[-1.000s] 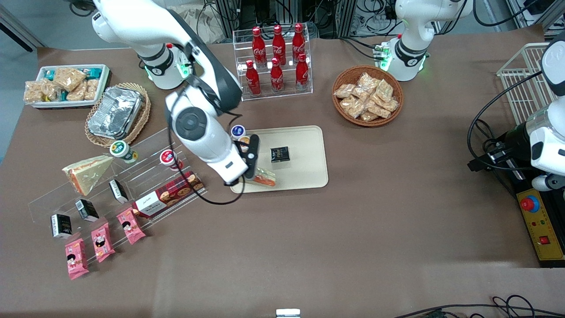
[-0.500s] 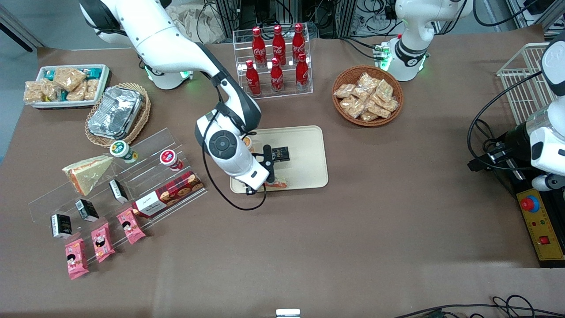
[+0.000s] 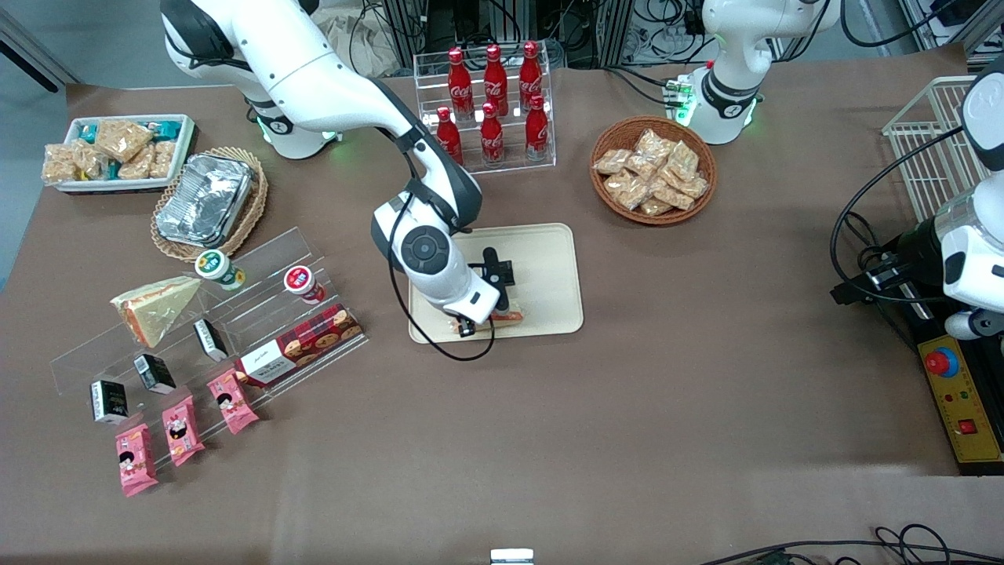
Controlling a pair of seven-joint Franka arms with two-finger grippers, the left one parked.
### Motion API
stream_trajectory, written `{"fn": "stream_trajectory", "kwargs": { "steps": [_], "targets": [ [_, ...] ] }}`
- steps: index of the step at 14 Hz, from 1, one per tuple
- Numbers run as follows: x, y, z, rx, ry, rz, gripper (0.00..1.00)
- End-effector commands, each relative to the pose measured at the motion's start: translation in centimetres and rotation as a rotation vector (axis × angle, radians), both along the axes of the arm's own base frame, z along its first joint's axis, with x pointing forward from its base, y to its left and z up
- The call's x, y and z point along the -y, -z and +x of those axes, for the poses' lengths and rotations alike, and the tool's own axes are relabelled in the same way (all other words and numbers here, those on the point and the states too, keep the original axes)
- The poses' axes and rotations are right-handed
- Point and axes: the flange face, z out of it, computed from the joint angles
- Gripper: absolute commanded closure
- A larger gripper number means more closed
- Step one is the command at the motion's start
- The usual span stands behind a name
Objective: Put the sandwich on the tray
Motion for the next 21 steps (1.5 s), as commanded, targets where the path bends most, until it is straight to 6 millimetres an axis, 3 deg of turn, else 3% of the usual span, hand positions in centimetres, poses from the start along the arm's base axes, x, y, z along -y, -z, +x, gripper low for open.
{"fn": "stream_trajectory", "kwargs": {
  "steps": [1, 2, 3, 6, 9, 11, 16, 18, 21],
  "targets": [
    [-0.2, 0.9, -0.2, 0.012, -0.019, -0.012, 0.94],
    [-0.1, 1.3, -0.2, 0.009, -0.016, -0.016, 0.32],
    [-0.2, 1.4, -0.2, 0.011, -0.015, -0.013, 0.01],
    [0.1, 1.1, 0.0, 0.007, 0.008, -0.015, 0.01],
    [0.9, -1.2, 0.4, -0.004, 0.068, -0.023, 0.01],
    [3.5, -4.8, 2.0, -0.004, 0.168, -0.034, 0.01],
    [10.2, -16.8, 2.0, -0.051, 0.352, -0.122, 0.01],
    [14.8, -21.9, 2.3, -0.056, 0.45, -0.131, 0.01],
    [23.5, -28.6, 2.8, -0.057, 0.624, -0.106, 0.01]
  ]
}}
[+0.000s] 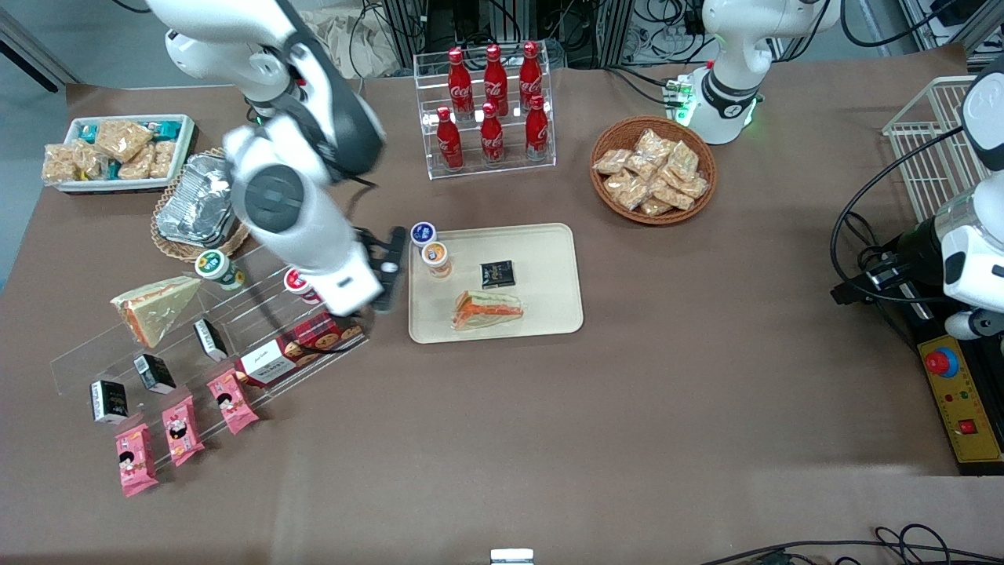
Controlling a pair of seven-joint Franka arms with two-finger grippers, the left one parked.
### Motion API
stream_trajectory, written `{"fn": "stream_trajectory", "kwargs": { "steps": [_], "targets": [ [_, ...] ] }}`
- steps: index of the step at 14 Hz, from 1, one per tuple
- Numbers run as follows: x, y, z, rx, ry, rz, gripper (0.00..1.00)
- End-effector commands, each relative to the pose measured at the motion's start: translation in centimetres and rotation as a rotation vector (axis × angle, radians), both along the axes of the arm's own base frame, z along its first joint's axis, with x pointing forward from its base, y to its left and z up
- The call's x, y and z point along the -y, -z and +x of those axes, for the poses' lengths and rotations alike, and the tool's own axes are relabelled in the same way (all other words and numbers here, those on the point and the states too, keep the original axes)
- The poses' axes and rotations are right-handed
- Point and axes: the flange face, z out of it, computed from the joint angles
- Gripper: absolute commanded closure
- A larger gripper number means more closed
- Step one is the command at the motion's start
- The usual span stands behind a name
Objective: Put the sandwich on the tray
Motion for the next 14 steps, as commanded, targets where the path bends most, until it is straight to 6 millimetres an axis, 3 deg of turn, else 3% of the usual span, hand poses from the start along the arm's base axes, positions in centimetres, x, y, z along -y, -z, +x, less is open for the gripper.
{"fn": "stream_trajectory", "kwargs": {
  "steps": [1, 4, 8, 11, 14],
  "targets": [
    [8.2, -5.2, -0.5, 0.011, 0.16, 0.016, 0.01],
    [17.4, -8.3, -0.1, 0.037, 0.334, 0.04, 0.01],
    [26.8, -9.8, 0.3, 0.072, 0.578, 0.038, 0.01],
    [28.6, -12.1, -1.0, 0.084, 0.834, 0.081, 0.01],
    [27.6, -12.2, -1.4, 0.042, 1.089, 0.06, 0.01]
  ]
}}
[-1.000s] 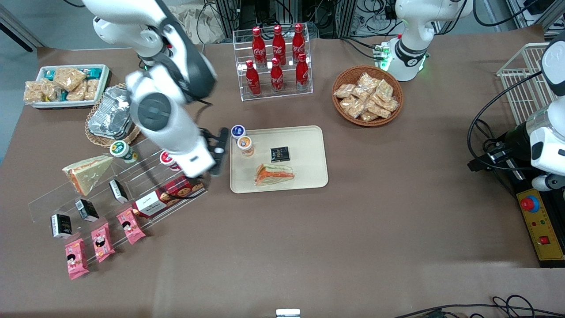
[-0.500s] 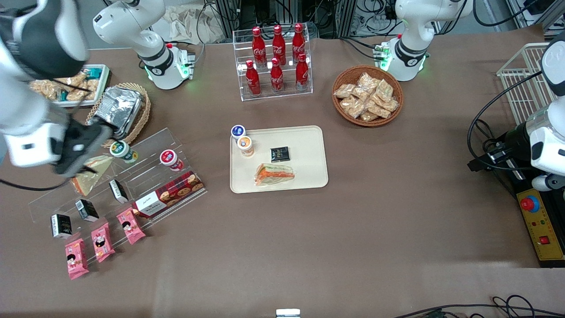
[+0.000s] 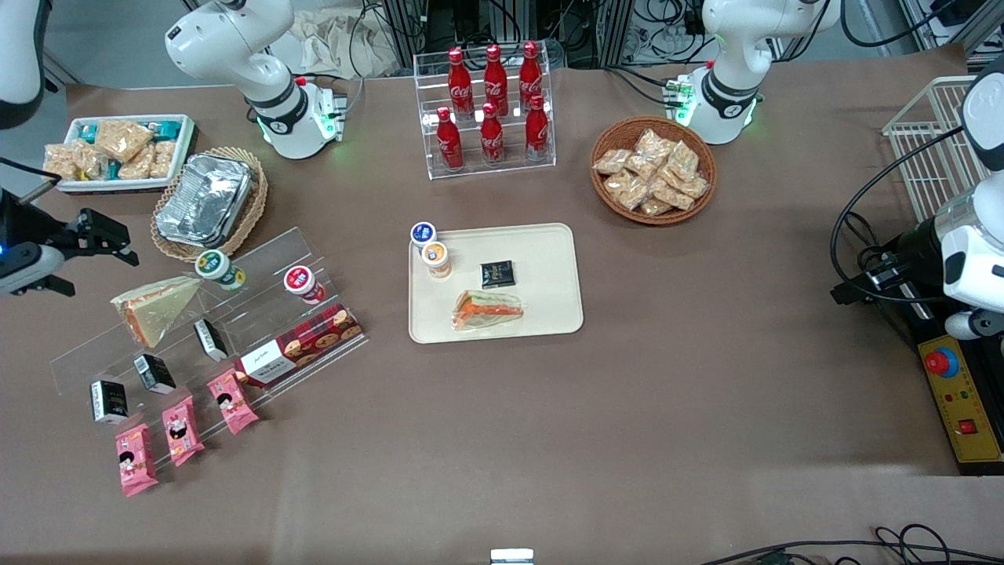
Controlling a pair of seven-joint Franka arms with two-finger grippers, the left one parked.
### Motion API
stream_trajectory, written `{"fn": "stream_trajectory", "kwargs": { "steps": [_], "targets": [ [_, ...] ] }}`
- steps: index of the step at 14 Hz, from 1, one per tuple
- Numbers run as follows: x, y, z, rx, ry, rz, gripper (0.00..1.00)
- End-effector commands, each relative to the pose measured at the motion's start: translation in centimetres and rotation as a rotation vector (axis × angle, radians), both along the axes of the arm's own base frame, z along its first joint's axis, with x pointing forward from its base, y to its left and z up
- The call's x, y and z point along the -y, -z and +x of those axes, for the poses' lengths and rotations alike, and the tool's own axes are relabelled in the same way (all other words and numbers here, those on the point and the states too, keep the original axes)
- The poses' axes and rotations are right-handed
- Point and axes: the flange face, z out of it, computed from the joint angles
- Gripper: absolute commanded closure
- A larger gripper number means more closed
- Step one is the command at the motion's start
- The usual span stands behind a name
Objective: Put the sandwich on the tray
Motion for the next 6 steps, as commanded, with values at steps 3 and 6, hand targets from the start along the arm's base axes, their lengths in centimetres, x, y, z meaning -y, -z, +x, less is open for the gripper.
{"fn": "stream_trajectory", "kwargs": {
  "steps": [3, 6],
  "targets": [
    [0.3, -0.6, -0.7, -0.028, 0.171, -0.04, 0.01],
    [0.8, -0.6, -0.7, -0.025, 0.188, -0.043, 0.01]
  ]
}}
